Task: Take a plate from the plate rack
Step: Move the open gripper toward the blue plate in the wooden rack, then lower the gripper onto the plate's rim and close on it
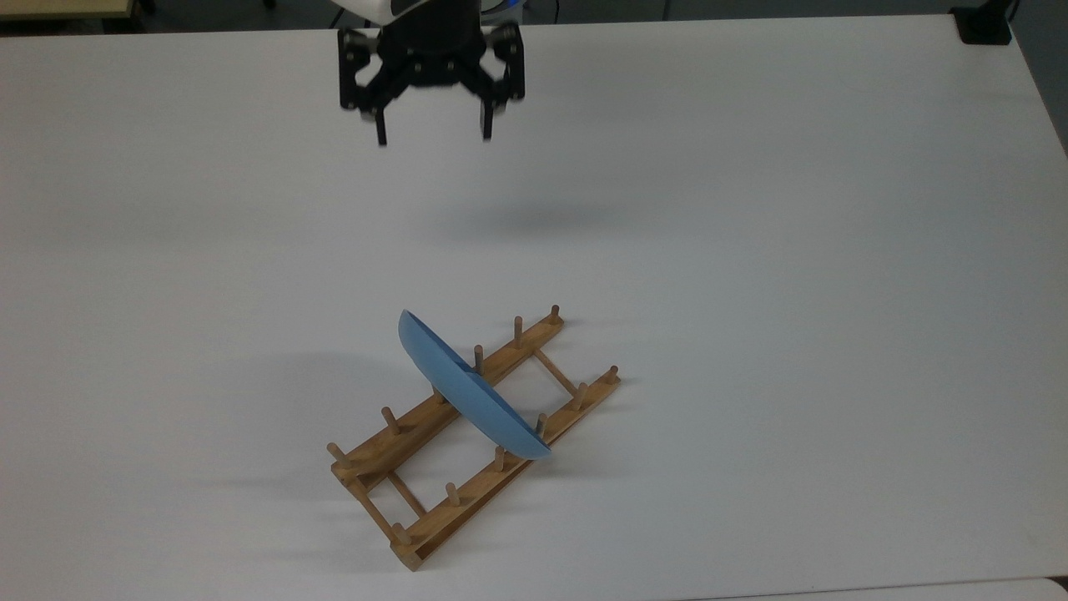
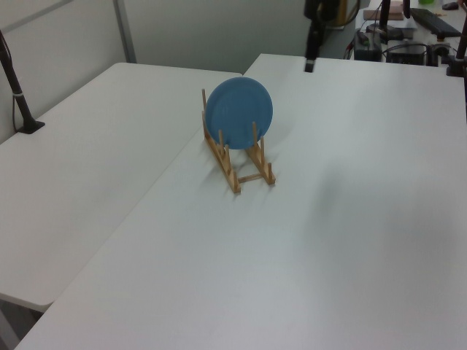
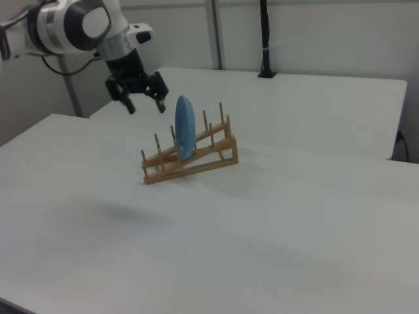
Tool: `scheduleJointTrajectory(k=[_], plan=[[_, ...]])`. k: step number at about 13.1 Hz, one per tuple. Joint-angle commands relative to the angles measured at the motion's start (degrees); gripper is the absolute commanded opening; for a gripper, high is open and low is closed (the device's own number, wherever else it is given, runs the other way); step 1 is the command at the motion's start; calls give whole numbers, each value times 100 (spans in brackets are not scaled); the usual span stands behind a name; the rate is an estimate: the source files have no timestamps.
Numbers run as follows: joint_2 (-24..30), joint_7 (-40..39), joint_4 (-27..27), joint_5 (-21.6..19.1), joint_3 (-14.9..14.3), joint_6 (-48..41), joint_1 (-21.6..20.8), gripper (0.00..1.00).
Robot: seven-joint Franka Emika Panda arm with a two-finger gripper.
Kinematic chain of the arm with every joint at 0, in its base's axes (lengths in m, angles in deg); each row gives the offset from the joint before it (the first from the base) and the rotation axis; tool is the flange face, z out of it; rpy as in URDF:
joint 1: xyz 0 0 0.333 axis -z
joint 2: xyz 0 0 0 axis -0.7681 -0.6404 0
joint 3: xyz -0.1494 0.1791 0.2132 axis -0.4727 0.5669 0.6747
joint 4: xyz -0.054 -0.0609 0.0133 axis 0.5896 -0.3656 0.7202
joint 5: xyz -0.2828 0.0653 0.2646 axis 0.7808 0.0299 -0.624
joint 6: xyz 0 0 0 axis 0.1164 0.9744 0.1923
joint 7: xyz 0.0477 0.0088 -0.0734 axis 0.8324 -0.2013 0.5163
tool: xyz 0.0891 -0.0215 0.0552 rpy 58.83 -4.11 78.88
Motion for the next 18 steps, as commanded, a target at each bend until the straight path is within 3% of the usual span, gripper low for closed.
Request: scheduleJointTrajectory(k=[1, 3, 5, 6, 10, 18], plan=[[-377, 794, -28, 773, -54, 1135, -158, 83], [-745, 1233, -106, 1186, -63, 1776, -149, 73], [-1246, 1804, -352, 1591, -72, 2217, -149, 50], [-1370, 1964, -423, 1697, -81, 2340, -140, 45], [-1661, 2211, -476, 2120, -116, 2886, -79, 37], [-1530, 2211, -467, 2067, -63, 2816, -158, 35]])
